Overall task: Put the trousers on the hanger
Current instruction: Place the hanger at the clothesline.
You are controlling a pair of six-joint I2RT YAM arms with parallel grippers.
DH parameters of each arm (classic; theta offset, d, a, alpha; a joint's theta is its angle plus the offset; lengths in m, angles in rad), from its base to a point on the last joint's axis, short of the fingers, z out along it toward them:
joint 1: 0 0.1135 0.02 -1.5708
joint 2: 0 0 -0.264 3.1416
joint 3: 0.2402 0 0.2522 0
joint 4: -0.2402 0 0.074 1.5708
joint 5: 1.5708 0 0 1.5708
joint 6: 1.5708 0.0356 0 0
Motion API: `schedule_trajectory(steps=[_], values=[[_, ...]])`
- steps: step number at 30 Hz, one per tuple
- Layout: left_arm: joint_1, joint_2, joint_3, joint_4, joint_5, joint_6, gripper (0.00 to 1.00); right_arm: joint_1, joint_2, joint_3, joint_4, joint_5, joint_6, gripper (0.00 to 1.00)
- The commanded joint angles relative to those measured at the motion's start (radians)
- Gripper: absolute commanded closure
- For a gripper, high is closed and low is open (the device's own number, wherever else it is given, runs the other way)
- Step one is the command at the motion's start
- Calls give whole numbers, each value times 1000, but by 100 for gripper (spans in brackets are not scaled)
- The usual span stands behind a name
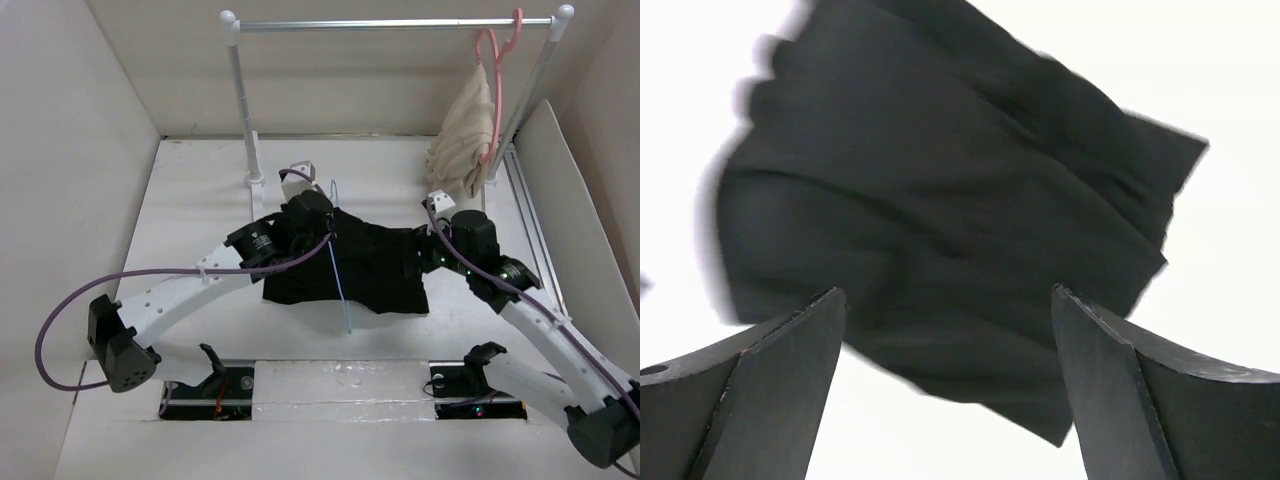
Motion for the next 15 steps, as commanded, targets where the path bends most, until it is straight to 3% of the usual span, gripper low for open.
schedule_trajectory(steps=[1,8,15], values=[[-7,12,167,-47,1,58,100,108,-94,126,-95,13,80,11],[-7,197,642,-250,77,156,100,325,-99,370,-46,48,202,4],[-7,266,815,-301,131,175,100,349,29,385,99,88,252,2]])
